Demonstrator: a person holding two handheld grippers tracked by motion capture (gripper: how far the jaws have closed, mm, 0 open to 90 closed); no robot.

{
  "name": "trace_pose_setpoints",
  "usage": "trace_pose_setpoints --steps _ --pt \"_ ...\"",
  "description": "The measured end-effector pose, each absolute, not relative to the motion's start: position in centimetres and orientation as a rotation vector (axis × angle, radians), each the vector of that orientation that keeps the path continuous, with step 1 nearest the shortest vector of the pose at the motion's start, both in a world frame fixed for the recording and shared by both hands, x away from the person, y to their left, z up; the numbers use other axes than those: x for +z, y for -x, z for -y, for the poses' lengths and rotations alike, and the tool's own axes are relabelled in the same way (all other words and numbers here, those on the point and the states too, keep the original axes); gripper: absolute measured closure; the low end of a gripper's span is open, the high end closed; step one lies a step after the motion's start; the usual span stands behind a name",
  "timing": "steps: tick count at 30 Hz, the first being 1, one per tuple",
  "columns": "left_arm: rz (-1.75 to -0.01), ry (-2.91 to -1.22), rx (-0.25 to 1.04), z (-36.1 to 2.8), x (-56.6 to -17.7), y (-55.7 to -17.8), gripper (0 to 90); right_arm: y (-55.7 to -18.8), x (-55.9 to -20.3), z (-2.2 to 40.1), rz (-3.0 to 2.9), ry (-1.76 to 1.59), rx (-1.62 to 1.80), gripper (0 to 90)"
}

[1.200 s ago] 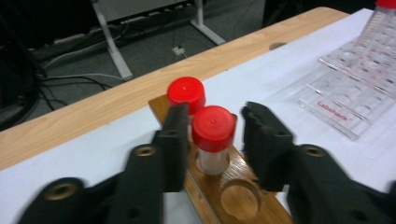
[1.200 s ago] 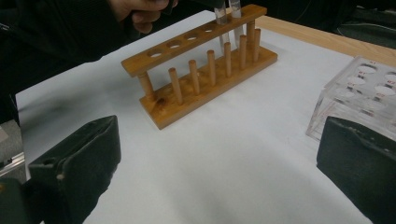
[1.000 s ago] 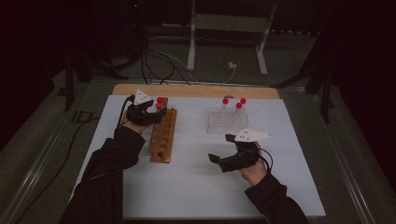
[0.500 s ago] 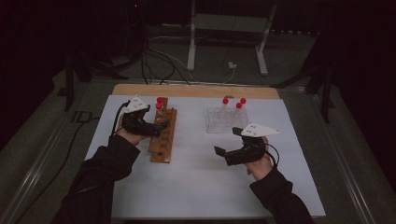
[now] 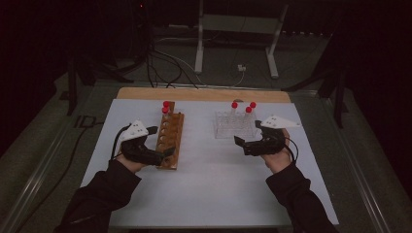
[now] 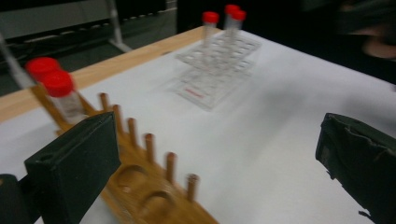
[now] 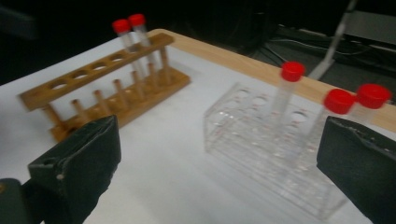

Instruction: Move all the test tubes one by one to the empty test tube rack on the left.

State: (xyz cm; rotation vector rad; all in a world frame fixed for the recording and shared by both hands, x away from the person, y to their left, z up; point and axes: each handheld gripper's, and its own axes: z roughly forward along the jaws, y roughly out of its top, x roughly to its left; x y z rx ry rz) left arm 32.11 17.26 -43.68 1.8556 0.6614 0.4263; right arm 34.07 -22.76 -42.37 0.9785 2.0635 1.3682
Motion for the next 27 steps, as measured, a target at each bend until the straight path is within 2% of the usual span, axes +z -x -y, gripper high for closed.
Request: trace_pose_setpoints --steps 9,16,27 --pt "-0.613 -1.846 0.407 -17.1 -44.7 -29.7 0.5 -36.7 -43.3 23.7 -2.009 -1.080 1.323 0.0" --pt "-0.595 -1.847 0.401 -17.3 -45.0 -29.2 0.5 -38.5 -44.6 24.2 -1.979 -1.145 1.269 6.2" --pt "-0.598 -1.844 0.382 -17.3 -45.2 -29.0 0.5 -40.6 -45.6 24.2 -1.940 -1.213 1.208 25.1"
